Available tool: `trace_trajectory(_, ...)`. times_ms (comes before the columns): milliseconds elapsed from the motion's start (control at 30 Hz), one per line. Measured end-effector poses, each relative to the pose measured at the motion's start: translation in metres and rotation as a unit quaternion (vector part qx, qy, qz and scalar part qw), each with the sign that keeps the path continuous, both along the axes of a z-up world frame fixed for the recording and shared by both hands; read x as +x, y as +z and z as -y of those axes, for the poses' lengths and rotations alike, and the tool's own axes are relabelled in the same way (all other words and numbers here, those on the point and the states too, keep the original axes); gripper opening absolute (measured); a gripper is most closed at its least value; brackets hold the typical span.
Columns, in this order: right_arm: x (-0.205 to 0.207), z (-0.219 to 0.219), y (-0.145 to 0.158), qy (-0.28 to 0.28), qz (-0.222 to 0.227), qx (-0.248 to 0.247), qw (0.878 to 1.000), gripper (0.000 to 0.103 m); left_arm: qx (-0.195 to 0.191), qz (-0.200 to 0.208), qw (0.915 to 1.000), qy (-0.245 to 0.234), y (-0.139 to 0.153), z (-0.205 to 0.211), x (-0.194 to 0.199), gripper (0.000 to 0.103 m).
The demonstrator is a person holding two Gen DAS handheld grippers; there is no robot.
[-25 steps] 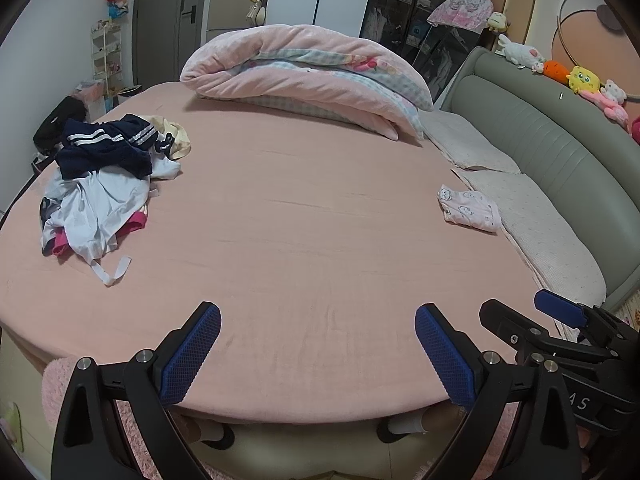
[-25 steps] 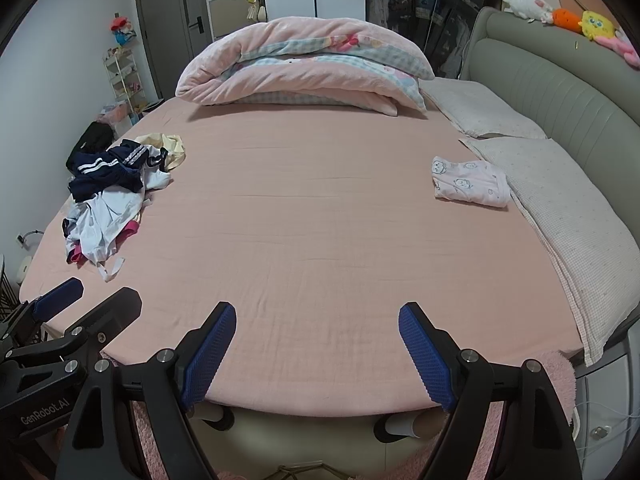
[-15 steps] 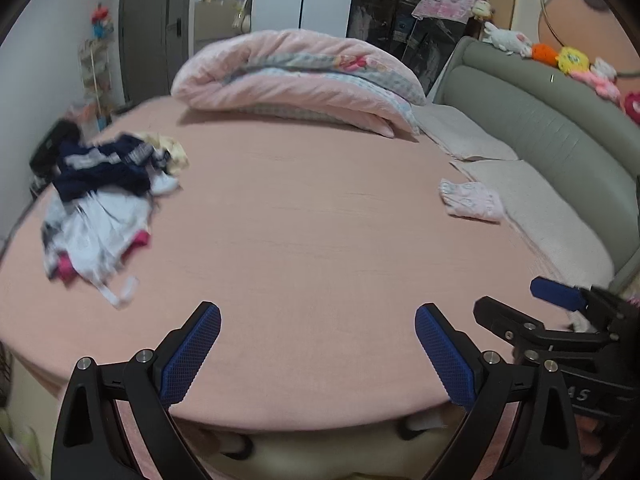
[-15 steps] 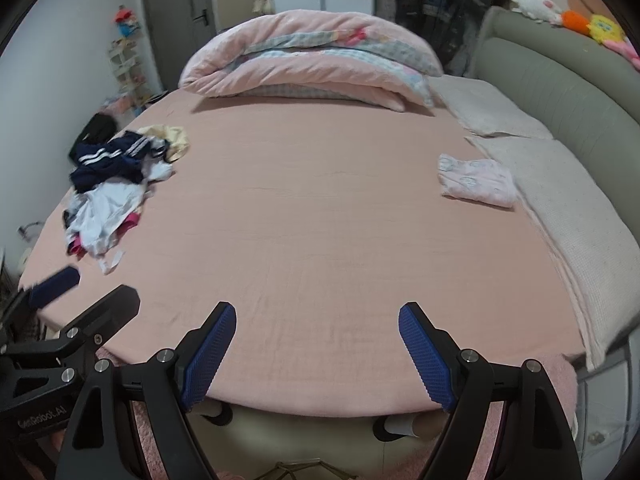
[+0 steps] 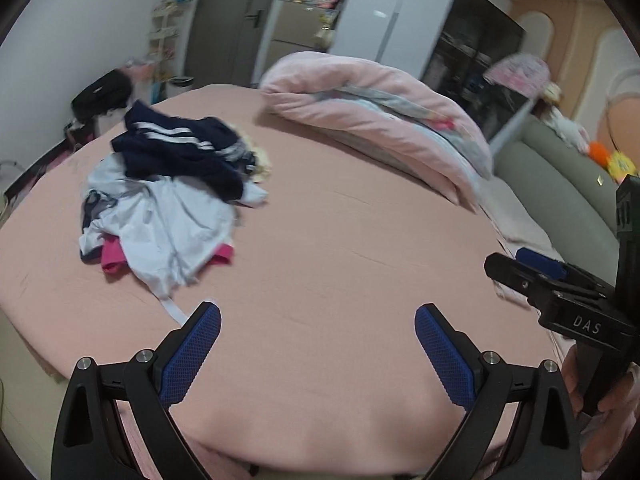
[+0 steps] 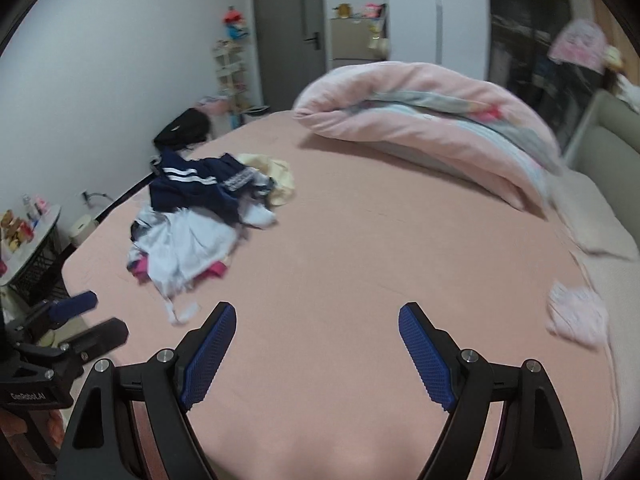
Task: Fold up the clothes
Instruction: 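Move both grippers toward the clothes pile on the bed, then grasp the navy striped shorts with both grippers and lift from the pile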
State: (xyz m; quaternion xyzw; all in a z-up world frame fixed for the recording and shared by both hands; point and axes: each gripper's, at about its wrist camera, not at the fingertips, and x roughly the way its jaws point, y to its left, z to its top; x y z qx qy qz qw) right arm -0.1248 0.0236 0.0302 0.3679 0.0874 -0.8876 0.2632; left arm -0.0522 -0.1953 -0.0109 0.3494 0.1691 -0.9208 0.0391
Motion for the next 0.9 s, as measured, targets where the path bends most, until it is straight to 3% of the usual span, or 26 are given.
trace_trajectory(100, -0.029, 0.046, -0.013, 0.029, 0.006, 0.004, 1.000, 0.083, -0.004, -0.009, 0.9993, 0.036, -0.011, 0.037, -0.031, 0.099)
trace_trajectory(300, -0.099, 0.127, -0.059, 0.049, 0.038, 0.007, 0.998, 0.083, 0.049, -0.012, 0.9945, 0.092, -0.053, 0.109, -0.124, 0.097)
trace_trajectory(400, -0.135, 0.162, -0.084, 0.049, 0.054, 0.004, 0.997, 0.082, 0.066, 0.001, 0.9922, 0.106, -0.075, 0.137, -0.174, 0.088)
trace_trajectory(533, -0.178, 0.207, -0.115, 0.060, 0.063, 0.004, 0.996, 0.082, 0.045, 0.027, 0.9938, 0.098, -0.098, 0.158, -0.229, 0.087)
trace_trajectory(733, -0.215, 0.272, -0.163, 0.110, 0.088, 0.010, 0.990, 0.082, 0.058, 0.033, 0.9949, 0.075, -0.125, 0.168, -0.250, 0.086)
trace_trajectory(800, -0.216, 0.288, -0.173, 0.137, 0.093, 0.018, 0.986, 0.064, 0.051, 0.039, 0.9955, 0.069, -0.129, 0.168, -0.251, 0.078)
trace_trajectory(833, -0.215, 0.294, -0.177, 0.147, 0.095, 0.022, 0.984, 0.037, 0.036, 0.042, 0.9964, 0.064, -0.129, 0.166, -0.251, 0.063)
trace_trajectory(867, -0.214, 0.300, -0.179, 0.151, 0.098, 0.030, 0.983, 0.023, 0.035, 0.041, 0.9968, 0.060, -0.128, 0.166, -0.249, 0.045)
trace_trajectory(900, -0.213, 0.304, -0.181, 0.151, 0.098, 0.036, 0.983, 0.020, 0.038, 0.038, 0.9967, 0.061, -0.127, 0.168, -0.247, 0.038)
